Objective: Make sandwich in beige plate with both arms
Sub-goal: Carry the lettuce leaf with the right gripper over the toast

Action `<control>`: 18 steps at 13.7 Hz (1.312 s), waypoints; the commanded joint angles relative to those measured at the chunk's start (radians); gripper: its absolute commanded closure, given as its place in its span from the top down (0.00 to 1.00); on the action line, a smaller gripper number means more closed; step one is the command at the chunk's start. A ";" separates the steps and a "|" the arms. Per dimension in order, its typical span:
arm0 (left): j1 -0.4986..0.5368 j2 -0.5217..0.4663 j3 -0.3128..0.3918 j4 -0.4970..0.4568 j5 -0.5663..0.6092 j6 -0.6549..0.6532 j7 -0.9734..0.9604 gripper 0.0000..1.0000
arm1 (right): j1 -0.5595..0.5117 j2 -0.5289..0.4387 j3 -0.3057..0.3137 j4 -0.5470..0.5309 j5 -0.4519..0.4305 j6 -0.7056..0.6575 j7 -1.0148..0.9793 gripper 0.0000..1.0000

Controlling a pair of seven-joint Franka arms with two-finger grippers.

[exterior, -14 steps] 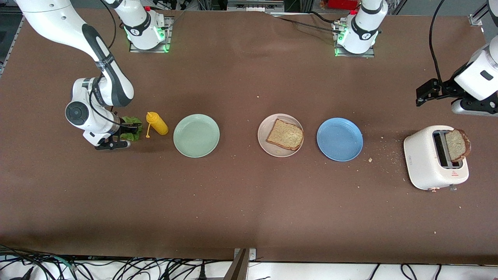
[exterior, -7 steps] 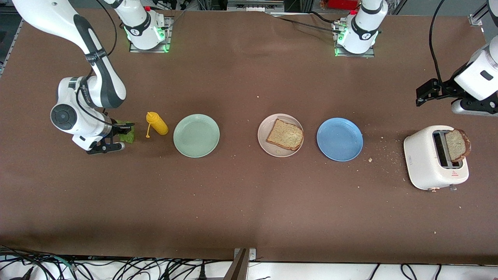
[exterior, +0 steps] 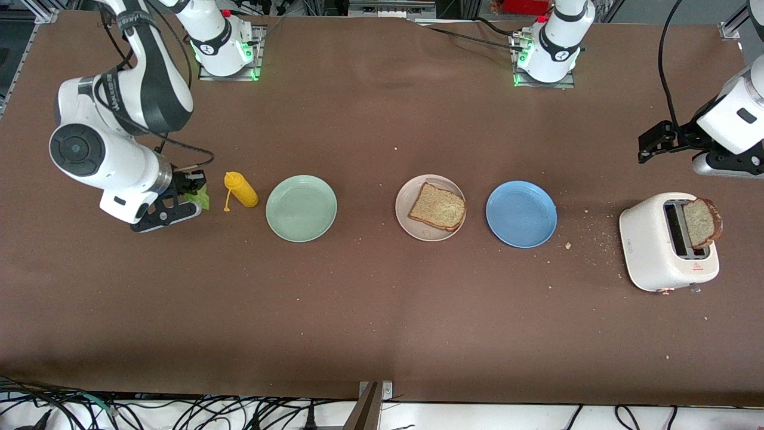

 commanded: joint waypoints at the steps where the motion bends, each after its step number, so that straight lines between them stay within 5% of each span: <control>1: 0.008 -0.012 -0.001 0.002 -0.027 -0.001 0.006 1.00 | 0.003 -0.009 0.123 0.065 0.012 -0.053 0.065 0.00; 4: 0.008 -0.012 -0.001 0.002 -0.027 -0.001 0.006 1.00 | 0.065 0.012 0.218 0.068 0.075 0.043 0.242 0.00; 11: 0.009 -0.012 0.001 0.003 -0.025 -0.001 0.007 1.00 | 0.298 0.214 0.222 0.062 0.236 0.502 0.453 0.00; 18: 0.009 -0.012 0.001 0.003 -0.025 -0.001 0.007 1.00 | 0.450 0.467 0.222 0.096 0.233 0.961 0.550 0.00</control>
